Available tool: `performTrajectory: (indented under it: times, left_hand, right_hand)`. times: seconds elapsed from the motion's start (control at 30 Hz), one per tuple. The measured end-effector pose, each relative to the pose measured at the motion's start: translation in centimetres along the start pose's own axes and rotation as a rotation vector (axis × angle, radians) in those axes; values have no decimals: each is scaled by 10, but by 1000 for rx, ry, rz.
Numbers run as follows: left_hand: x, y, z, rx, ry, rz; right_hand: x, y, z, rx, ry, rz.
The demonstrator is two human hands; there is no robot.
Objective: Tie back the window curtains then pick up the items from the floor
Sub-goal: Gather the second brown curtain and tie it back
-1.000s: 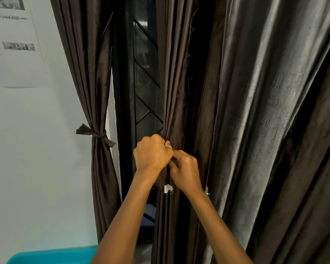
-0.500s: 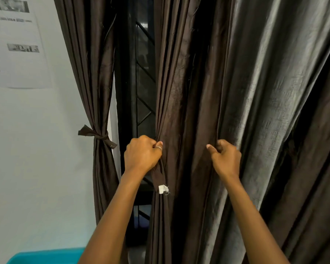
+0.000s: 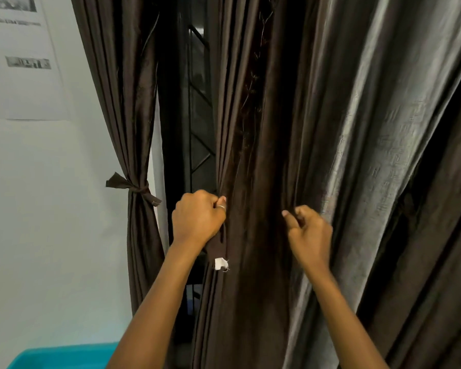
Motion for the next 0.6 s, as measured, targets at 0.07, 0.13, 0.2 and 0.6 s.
performTrajectory:
  times: [0.07, 0.13, 0.2, 0.6]
  left_hand:
    - [3, 14, -8, -10, -12, -27]
    - [7, 24, -12, -11, -17, -28]
    - [10, 30, -13, -19, -16, -20]
    - [11, 17, -10, 88, -37, -59]
  right_hand:
    - [7, -17, -17, -28, -15, 34]
    - [11, -34, -35, -35, -41, 68]
    - [15, -50, -52, -28, -80, 125]
    - [30, -84, -78, -31, -72, 148]
Point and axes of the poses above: each hand's wrist, its own x-axis away from the middle knuckle, its own z-axis out of the back of the hand, y = z × x, the point moved 10 cm from there along -x, towards the middle knuckle, and after that the axes turned 15 degrees about -y, right-handed, at the moved point
